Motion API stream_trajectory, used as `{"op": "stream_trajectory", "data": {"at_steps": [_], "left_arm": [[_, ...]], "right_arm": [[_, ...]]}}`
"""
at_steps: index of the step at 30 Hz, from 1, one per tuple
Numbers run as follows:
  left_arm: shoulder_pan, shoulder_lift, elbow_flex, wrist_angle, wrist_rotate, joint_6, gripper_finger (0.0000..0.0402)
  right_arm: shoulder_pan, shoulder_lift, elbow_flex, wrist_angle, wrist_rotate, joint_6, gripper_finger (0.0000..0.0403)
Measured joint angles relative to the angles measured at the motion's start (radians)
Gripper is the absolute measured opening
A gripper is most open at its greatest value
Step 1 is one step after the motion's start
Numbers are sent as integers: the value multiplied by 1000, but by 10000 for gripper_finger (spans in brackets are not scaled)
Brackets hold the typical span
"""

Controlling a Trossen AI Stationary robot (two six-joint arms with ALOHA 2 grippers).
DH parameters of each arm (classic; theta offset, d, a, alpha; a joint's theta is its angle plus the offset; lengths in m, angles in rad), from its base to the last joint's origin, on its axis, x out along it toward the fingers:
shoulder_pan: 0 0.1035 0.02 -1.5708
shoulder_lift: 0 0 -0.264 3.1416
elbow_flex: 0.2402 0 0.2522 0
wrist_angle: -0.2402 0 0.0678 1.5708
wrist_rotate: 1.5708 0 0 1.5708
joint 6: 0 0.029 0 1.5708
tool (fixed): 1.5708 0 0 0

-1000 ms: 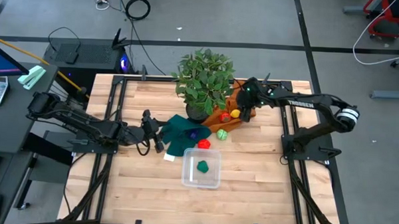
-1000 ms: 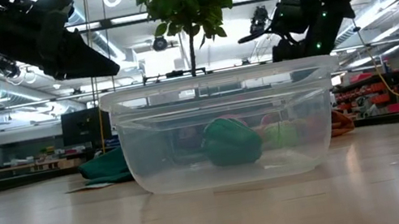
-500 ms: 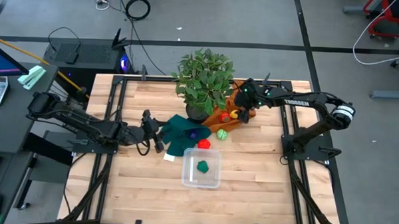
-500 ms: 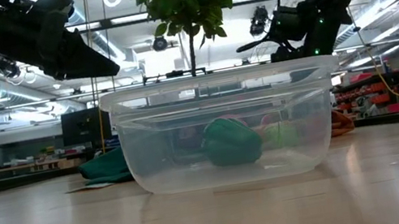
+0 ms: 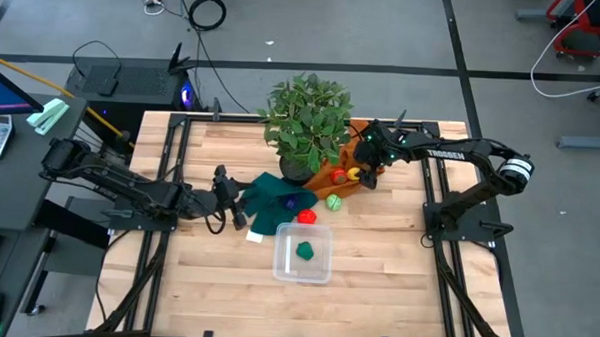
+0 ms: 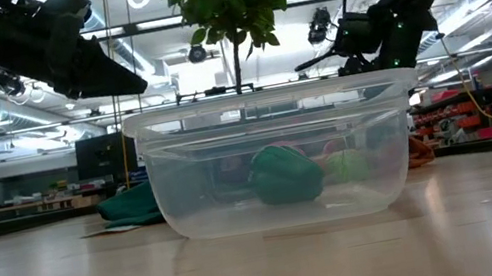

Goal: Pick and placing Produce into tupperware
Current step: Put the lemon into the transparent bin

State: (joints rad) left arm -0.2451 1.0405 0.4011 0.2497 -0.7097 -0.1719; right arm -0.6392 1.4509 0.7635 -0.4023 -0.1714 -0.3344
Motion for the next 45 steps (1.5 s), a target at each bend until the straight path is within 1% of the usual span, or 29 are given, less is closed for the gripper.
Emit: {"op": "stream_trajectory", "data": {"at_steps": [6, 12, 16, 23, 29, 34, 45], "left_arm": [[0, 0, 0, 0, 0, 0, 136], [0, 0, 0, 0, 0, -1, 131], [0, 0, 0, 0, 0, -18, 136], [0, 0, 0, 0, 0, -21, 146], [0, 0, 0, 0, 0, -21, 140], [0, 0, 0, -4, 0, -20, 133], [0, 0, 0, -16, 0, -26, 141]], "right_arm": [[0, 0, 0, 3, -46, 21, 280], [0, 0, 0, 6, -51, 25, 279], [1, 11, 0, 7, -102, 47, 279], [1, 60, 0, 8, -103, 51, 279], [1, 105, 0, 35, -97, 35, 275], [1, 102, 0, 50, -96, 29, 252], [1, 99, 0, 52, -98, 26, 167]]}}
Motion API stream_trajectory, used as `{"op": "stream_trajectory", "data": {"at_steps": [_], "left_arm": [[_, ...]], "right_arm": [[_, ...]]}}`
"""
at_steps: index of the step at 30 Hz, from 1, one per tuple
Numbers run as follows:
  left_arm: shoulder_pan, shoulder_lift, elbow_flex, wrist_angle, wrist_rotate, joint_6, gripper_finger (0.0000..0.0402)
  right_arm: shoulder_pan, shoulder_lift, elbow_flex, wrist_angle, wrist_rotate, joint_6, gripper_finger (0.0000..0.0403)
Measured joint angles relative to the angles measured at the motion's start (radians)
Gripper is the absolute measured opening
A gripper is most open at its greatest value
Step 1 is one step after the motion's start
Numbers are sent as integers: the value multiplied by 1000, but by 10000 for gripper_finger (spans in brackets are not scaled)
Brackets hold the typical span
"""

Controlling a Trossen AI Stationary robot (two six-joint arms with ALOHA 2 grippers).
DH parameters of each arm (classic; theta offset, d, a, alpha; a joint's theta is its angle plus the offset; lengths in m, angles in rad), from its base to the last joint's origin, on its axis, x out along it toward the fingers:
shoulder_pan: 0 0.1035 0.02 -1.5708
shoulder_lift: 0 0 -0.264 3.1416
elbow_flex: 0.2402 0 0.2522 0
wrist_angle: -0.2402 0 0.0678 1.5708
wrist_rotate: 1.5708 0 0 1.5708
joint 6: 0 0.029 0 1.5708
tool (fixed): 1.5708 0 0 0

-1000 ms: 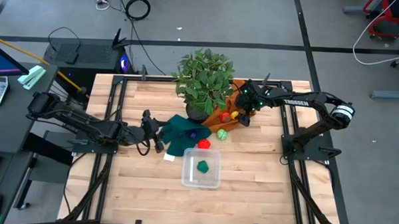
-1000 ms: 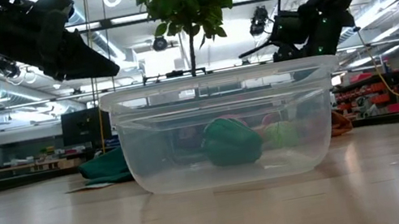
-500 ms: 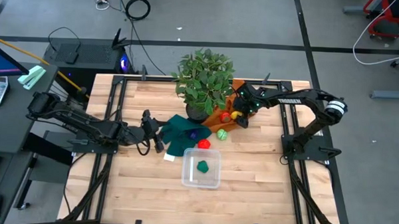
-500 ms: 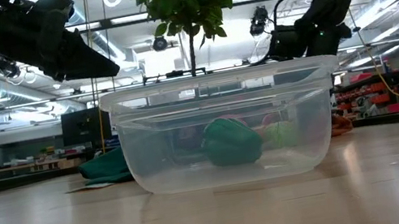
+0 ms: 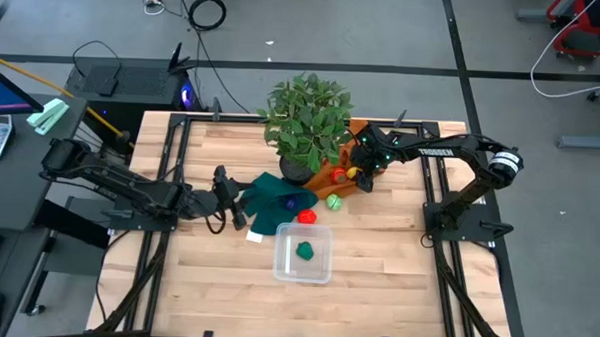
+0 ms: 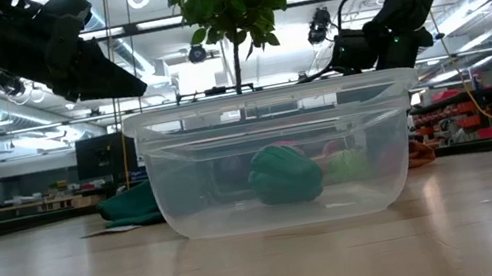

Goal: Pick and placing Produce into tupperware
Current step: Put the lemon into the transparent bin

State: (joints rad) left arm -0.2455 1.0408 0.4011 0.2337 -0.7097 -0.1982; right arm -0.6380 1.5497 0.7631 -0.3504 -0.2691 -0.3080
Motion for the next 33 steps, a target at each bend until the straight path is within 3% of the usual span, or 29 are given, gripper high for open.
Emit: {"op": "stream_trajectory", "data": {"at_steps": [5, 25, 33], "left_arm": [[0, 0, 0, 0, 0, 0, 134], [0, 0, 0, 0, 0, 0, 129], [0, 0, 0, -9, 0, 0, 135]], "right_arm": [[0, 0, 0, 0, 0, 0, 147], [0, -5, 2, -22, -3, 3, 158], [0, -111, 1, -32, -2, 7, 157]]}}
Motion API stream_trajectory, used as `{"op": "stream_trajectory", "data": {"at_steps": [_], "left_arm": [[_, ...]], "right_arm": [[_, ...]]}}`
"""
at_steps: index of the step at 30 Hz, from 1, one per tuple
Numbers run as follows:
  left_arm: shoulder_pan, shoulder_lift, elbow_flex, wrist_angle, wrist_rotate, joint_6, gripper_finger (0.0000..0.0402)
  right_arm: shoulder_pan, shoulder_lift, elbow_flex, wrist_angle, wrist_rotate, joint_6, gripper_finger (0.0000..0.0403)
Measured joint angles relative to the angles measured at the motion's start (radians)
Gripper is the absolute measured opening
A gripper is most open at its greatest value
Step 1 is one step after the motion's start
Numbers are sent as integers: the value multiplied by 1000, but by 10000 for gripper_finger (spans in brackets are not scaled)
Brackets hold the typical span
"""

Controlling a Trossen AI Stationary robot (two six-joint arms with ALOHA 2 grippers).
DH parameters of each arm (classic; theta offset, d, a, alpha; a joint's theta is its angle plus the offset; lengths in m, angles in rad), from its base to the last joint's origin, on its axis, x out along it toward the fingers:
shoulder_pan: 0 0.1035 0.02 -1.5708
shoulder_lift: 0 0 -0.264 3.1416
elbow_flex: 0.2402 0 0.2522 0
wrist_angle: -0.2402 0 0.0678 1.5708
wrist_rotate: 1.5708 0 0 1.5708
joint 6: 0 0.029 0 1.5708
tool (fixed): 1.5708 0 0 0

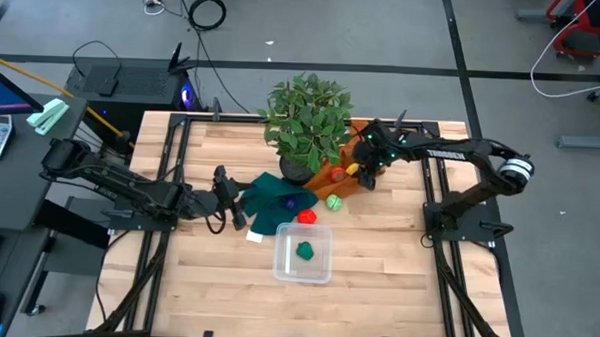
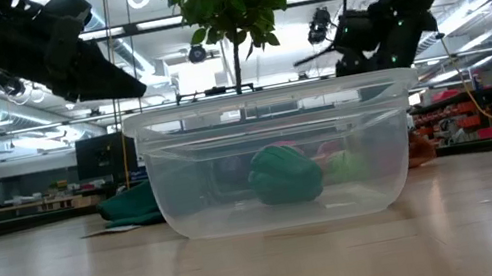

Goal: Pick and placing Produce into tupperware
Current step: Put the lemon into the transparent bin

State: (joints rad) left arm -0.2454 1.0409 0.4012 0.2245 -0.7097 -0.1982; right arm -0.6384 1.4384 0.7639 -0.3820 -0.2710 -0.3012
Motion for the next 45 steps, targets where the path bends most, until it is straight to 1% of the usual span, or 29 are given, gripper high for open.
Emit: {"op": "stream_trajectory", "data": {"at_steps": [5, 10, 15, 24, 33, 40, 45], "left_arm": [[0, 0, 0, -11, 0, -5, 135], [0, 0, 0, -13, 0, -8, 128], [0, 0, 0, -13, 0, -22, 126], [0, 0, 0, -13, 0, -20, 134], [0, 0, 0, -13, 0, -19, 126], [0, 0, 0, -13, 0, -19, 134], [0, 0, 0, -13, 0, -19, 130]], "right_arm": [[0, -90, 0, -40, 0, 8, 157], [0, -133, 0, -78, 0, 20, 157], [0, -121, 0, -98, 0, 23, 158], [0, -111, 0, -97, 0, 30, 164], [0, -111, 0, -102, -3, 39, 164], [0, -111, 0, -104, -10, 35, 168], [0, -111, 0, -104, -23, 36, 159]]}}
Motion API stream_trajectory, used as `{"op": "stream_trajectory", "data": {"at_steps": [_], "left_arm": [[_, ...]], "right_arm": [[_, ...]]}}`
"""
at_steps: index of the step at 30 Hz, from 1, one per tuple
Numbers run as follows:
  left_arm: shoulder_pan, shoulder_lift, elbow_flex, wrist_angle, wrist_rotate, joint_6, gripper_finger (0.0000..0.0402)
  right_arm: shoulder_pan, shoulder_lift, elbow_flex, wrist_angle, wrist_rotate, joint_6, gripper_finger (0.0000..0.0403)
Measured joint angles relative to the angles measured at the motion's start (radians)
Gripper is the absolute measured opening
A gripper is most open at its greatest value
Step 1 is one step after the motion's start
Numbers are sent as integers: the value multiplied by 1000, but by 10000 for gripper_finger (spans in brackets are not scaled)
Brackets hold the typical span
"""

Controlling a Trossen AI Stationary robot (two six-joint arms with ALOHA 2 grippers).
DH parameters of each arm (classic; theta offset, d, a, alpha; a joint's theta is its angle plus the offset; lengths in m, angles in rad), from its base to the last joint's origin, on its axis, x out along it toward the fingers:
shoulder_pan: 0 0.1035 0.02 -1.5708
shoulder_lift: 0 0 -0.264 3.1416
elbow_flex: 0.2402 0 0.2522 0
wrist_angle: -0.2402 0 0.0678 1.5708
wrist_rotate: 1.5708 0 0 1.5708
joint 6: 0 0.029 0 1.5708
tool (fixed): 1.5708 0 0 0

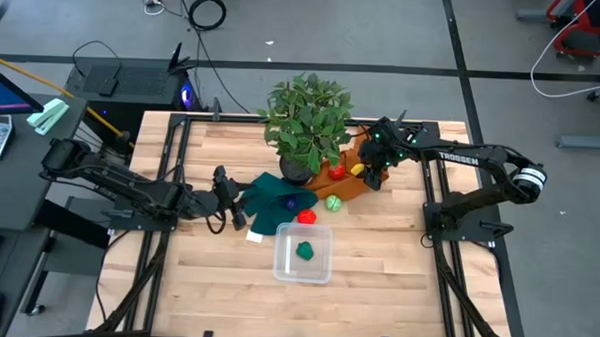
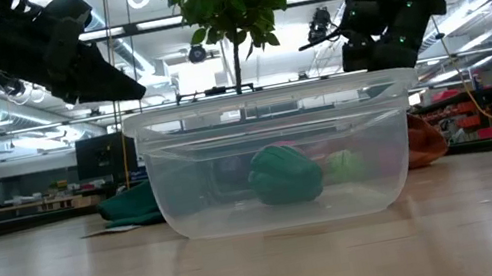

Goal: Pick and placing Produce into tupperware
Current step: Put the lemon into the transparent bin

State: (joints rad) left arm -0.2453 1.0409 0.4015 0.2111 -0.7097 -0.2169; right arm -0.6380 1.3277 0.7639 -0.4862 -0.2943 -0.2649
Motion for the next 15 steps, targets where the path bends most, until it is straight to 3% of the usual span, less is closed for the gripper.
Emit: {"op": "stream_trajectory", "data": {"at_steps": [11, 15], "left_arm": [[0, 0, 0, 0, 0, 0, 134], [0, 0, 0, 0, 0, 0, 133]], "right_arm": [[0, 0, 0, 0, 0, 7, 191], [0, 0, 0, -4, -13, -5, 172]]}}
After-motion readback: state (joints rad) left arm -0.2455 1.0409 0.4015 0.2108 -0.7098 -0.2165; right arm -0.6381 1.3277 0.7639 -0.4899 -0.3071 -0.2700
